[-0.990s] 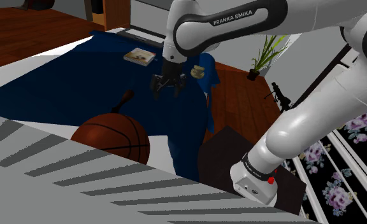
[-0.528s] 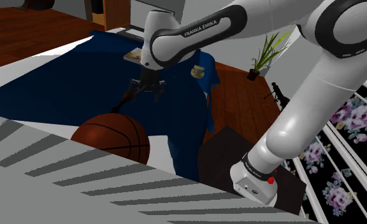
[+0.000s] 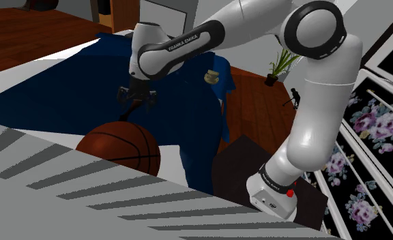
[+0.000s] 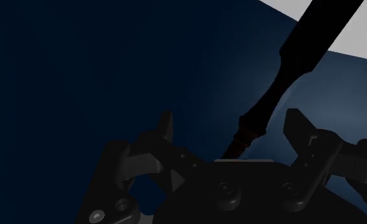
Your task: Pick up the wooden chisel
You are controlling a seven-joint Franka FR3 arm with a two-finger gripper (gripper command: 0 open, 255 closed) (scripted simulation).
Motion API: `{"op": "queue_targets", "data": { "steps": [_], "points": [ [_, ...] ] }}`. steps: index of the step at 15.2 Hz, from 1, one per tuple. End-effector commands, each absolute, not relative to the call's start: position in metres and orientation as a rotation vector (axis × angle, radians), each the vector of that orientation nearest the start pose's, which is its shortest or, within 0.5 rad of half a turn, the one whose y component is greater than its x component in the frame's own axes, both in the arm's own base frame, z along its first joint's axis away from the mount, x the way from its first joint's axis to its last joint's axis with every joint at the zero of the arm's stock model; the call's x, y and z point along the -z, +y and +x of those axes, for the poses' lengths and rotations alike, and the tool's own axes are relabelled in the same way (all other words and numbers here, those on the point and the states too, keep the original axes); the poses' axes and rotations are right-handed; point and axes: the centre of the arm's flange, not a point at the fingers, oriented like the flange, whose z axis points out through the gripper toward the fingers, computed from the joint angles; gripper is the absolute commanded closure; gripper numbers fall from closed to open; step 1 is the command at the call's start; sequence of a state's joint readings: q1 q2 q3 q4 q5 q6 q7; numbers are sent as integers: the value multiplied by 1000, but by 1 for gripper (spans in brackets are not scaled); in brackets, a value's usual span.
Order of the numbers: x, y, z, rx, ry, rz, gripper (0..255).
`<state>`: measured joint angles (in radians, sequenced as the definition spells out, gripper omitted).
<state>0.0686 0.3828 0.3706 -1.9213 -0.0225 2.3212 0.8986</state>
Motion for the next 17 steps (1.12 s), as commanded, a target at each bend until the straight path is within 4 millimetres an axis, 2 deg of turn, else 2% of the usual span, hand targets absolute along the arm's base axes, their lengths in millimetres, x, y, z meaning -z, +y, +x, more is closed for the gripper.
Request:
{"op": "queue_targets", "data": {
  "steps": [1,5,12,14,15,17],
  "points": [
    [-295,265,592,-50,757,-2918,0],
    [-273,280,630,-31,846,-2879,0],
    [-236,280,630,-31,846,-2879,0],
    [-233,280,630,-31,846,-2879,0],
    [-233,280,630,-31,846,-2879,255],
    [-233,280,630,-30,846,-2879,255]
  ]
}}
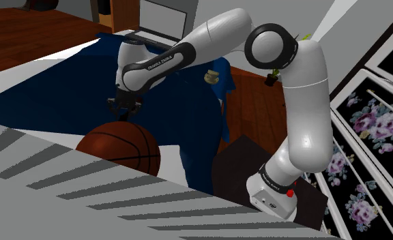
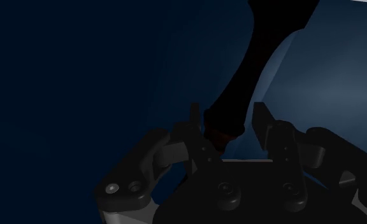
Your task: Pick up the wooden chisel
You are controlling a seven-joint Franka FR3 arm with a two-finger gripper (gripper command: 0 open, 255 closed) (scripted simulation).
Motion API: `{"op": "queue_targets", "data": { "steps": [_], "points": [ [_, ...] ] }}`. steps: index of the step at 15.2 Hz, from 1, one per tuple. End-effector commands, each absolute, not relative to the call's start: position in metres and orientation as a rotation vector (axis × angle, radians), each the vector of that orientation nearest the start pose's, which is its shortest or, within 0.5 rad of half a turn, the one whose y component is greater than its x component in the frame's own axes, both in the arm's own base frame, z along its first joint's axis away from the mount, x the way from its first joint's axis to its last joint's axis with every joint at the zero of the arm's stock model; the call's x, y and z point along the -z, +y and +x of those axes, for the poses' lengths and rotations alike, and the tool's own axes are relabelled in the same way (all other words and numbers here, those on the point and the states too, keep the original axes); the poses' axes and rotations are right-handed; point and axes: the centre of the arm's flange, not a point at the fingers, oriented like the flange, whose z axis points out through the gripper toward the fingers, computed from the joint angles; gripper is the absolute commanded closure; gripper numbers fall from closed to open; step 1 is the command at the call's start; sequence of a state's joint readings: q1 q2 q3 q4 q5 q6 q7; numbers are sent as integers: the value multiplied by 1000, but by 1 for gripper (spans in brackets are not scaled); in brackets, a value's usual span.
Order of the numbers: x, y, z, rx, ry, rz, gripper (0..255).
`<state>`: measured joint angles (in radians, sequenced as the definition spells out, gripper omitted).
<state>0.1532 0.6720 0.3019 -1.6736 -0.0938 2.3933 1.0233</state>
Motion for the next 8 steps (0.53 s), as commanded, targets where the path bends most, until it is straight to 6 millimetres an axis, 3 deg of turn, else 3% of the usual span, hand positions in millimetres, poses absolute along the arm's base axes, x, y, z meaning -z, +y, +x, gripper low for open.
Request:
{"op": "queue_targets", "data": {
  "steps": [1,8],
  "points": [
    [-233,280,630,-30,846,-2879,255],
    [-238,280,630,-31,846,-2879,255]
  ]
}}
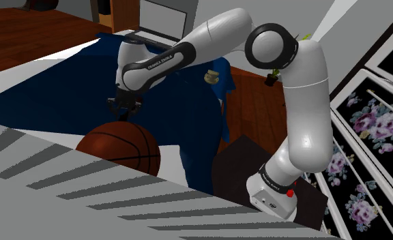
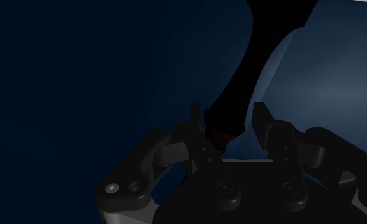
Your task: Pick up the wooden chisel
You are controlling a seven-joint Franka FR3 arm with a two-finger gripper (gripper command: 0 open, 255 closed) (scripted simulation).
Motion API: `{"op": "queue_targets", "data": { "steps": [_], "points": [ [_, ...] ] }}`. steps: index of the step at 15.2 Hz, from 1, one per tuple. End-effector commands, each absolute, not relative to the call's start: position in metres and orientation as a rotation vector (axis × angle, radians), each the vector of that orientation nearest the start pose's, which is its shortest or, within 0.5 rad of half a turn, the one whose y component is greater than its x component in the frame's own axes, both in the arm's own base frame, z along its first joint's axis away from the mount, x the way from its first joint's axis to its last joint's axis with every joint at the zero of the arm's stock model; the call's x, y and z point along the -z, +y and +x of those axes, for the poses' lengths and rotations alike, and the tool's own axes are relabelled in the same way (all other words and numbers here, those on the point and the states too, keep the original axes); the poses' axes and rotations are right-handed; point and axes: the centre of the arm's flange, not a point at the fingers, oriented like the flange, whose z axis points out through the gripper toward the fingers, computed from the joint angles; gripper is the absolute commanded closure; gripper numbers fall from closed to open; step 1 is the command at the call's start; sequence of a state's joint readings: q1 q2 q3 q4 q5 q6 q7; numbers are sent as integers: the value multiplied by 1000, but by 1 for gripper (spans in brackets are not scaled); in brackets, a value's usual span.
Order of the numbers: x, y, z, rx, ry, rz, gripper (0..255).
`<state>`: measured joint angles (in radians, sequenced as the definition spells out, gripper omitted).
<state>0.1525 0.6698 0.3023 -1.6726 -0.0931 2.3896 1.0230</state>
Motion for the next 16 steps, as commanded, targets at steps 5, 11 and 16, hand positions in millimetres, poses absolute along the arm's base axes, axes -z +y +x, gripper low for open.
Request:
{"op": "queue_targets", "data": {
  "steps": [5,11,16],
  "points": [
    [-264,280,630,-31,846,-2879,255],
    [-296,280,630,-31,846,-2879,255],
    [-313,280,630,-31,846,-2879,255]
  ]
}}
